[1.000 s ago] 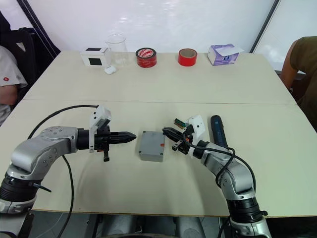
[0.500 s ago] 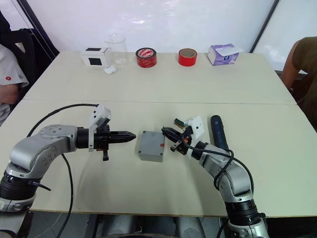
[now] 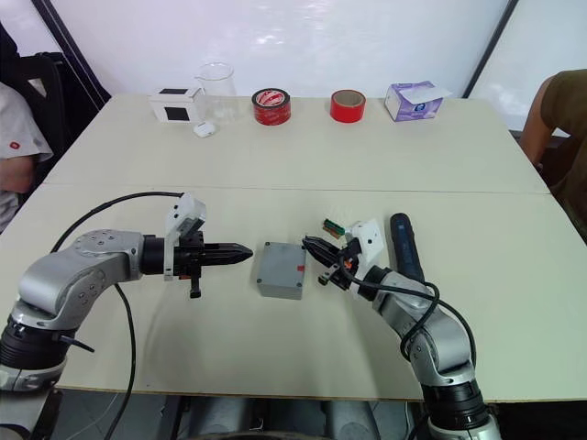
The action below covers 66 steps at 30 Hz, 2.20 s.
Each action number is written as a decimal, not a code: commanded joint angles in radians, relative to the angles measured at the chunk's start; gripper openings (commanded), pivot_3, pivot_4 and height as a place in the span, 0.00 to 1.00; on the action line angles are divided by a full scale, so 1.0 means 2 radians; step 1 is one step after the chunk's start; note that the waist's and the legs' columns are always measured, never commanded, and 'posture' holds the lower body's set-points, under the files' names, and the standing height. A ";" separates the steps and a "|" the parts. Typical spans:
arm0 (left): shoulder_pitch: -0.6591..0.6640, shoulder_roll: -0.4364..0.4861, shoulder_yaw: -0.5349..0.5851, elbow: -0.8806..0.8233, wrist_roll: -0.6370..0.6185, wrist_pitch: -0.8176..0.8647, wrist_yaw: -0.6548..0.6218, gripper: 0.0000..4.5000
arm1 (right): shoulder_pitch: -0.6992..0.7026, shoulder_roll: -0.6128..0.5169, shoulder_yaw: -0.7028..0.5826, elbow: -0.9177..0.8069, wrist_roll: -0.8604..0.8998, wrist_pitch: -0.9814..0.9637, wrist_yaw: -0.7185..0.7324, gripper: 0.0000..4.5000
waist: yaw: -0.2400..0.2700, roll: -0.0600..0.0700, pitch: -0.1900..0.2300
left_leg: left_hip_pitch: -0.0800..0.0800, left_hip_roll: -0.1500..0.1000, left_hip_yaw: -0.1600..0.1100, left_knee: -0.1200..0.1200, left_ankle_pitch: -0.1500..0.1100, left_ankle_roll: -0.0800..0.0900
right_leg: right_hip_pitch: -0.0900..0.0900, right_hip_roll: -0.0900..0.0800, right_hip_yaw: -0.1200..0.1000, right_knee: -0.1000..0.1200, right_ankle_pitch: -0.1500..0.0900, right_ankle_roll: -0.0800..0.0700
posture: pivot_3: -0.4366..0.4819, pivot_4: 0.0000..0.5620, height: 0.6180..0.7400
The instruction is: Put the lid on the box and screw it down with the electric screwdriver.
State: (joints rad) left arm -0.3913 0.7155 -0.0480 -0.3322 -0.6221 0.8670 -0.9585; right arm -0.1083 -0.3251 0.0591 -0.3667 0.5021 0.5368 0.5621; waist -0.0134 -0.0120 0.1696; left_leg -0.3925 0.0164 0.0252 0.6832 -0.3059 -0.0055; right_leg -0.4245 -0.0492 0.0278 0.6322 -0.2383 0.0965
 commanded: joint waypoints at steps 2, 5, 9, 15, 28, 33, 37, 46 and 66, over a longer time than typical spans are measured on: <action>-0.006 0.006 0.000 -0.004 -0.002 -0.005 -0.006 0.00 | 0.001 -0.001 0.006 -0.010 -0.008 -0.019 0.007 0.02 | 0.000 0.000 0.000 | 0.000 0.000 0.000 0.000 0.000 0.000 | 0.000 0.000 0.000 0.000 0.000 0.000 | 0.48 0.27 1.00; -0.005 0.006 -0.001 -0.002 -0.001 -0.006 -0.007 0.00 | 0.000 -0.001 0.008 -0.007 -0.012 -0.023 0.008 0.02 | 0.000 0.000 0.000 | 0.000 0.000 0.000 0.000 0.000 0.000 | 0.000 0.000 0.000 0.000 0.000 0.000 | 0.48 0.27 1.00; -0.005 0.006 -0.001 0.000 0.000 -0.009 -0.008 0.00 | 0.002 -0.001 0.011 -0.002 -0.019 -0.029 0.012 0.02 | 0.000 0.000 0.000 | 0.000 0.000 0.000 0.000 0.000 0.000 | 0.000 0.000 0.000 0.000 0.000 0.000 | 0.48 0.27 1.00; -0.003 0.007 -0.002 0.003 0.001 -0.012 -0.010 0.00 | 0.006 -0.005 0.017 0.011 -0.035 -0.041 0.020 0.02 | 0.000 0.000 0.000 | 0.000 0.000 0.000 0.000 0.000 0.000 | 0.000 0.000 0.000 0.000 0.000 0.000 | 0.48 0.27 1.00; -0.001 0.008 -0.001 0.004 0.003 -0.015 -0.012 0.00 | 0.000 0.005 0.017 0.018 -0.043 -0.055 0.018 0.02 | 0.000 0.000 0.000 | 0.000 0.000 0.000 0.000 0.000 0.000 | 0.000 0.000 0.000 0.000 0.000 0.000 | 0.48 0.27 1.00; 0.000 0.008 -0.001 0.005 0.004 -0.017 -0.013 0.00 | 0.000 0.006 0.017 0.012 -0.038 -0.052 0.019 0.02 | 0.000 0.000 0.000 | 0.000 0.000 0.000 0.000 0.000 0.000 | 0.000 0.000 0.000 0.000 0.000 0.000 | 0.48 0.27 1.00; 0.000 0.008 -0.002 0.003 0.003 -0.017 -0.011 0.00 | -0.001 0.008 0.018 0.011 -0.038 -0.052 0.019 0.02 | 0.000 0.000 0.000 | 0.000 0.000 0.000 0.000 0.000 0.000 | 0.000 0.000 0.000 0.000 0.000 0.000 | 0.48 0.27 1.00; -0.003 0.008 -0.001 -0.015 -0.007 -0.001 0.000 0.00 | -0.004 0.009 0.018 0.015 -0.041 -0.053 0.018 0.02 | 0.000 0.000 0.000 | 0.000 0.000 0.000 0.000 0.000 0.000 | 0.000 0.000 0.000 0.000 0.000 0.000 | 0.48 0.27 1.00; -0.022 0.004 0.002 -0.023 -0.021 0.024 0.016 0.00 | 0.005 0.005 0.017 0.027 -0.053 -0.065 0.023 0.52 | 0.000 0.000 0.000 | 0.000 0.000 0.000 0.000 0.000 0.000 | 0.000 0.000 0.000 0.000 0.000 0.000 | 0.48 0.27 1.00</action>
State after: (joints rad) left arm -0.4162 0.7204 -0.0600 -0.3395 -0.6458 0.9142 -0.9289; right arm -0.1005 -0.3145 0.0951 -0.3073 0.3958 0.4237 0.6032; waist -0.0137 -0.0120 0.1696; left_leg -0.3924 0.0163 0.0251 0.6833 -0.3059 -0.0055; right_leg -0.4245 -0.0490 0.0277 0.6323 -0.2382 0.0965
